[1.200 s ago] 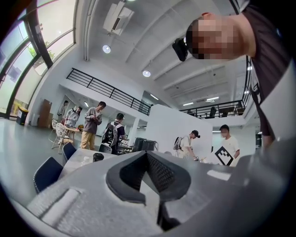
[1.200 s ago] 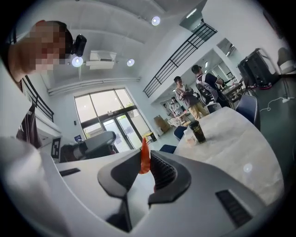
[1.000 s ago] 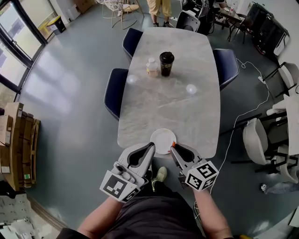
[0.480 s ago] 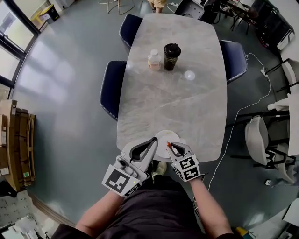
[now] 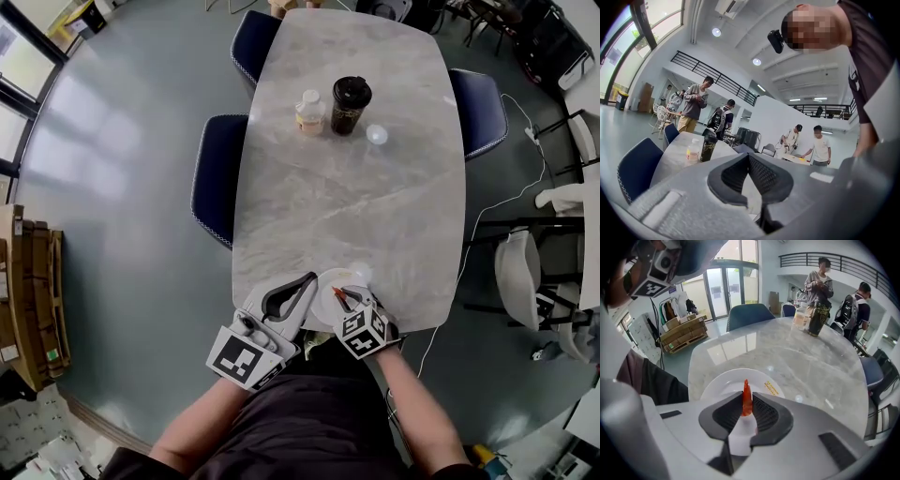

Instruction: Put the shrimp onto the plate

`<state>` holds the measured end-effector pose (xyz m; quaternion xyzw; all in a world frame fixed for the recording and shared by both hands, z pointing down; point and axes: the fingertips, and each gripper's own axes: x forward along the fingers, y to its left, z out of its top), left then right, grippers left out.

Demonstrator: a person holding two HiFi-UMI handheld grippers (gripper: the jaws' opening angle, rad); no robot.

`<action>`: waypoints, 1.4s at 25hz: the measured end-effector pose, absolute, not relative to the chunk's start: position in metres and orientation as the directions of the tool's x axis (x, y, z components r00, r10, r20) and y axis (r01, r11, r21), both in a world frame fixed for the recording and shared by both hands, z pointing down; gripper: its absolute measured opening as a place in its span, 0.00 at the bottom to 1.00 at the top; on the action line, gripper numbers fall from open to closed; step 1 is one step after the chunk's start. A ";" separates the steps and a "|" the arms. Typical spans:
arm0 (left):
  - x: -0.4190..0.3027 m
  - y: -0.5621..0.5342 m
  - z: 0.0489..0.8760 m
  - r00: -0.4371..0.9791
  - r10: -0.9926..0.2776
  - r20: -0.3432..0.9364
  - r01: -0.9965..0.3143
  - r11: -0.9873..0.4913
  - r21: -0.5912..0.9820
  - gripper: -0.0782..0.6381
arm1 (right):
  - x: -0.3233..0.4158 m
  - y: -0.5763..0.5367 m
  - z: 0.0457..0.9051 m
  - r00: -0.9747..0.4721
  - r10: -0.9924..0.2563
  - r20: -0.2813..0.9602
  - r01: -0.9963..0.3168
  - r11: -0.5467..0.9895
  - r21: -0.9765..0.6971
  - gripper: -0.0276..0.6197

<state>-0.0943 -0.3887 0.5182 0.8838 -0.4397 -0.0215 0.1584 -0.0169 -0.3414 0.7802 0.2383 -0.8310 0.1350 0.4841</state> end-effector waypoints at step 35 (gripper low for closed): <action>-0.038 -0.366 0.452 0.583 -0.796 0.163 -0.802 -0.534 0.266 0.12 | -0.001 -0.374 0.492 -0.709 -0.595 0.379 -0.690 0.697 -0.196 0.05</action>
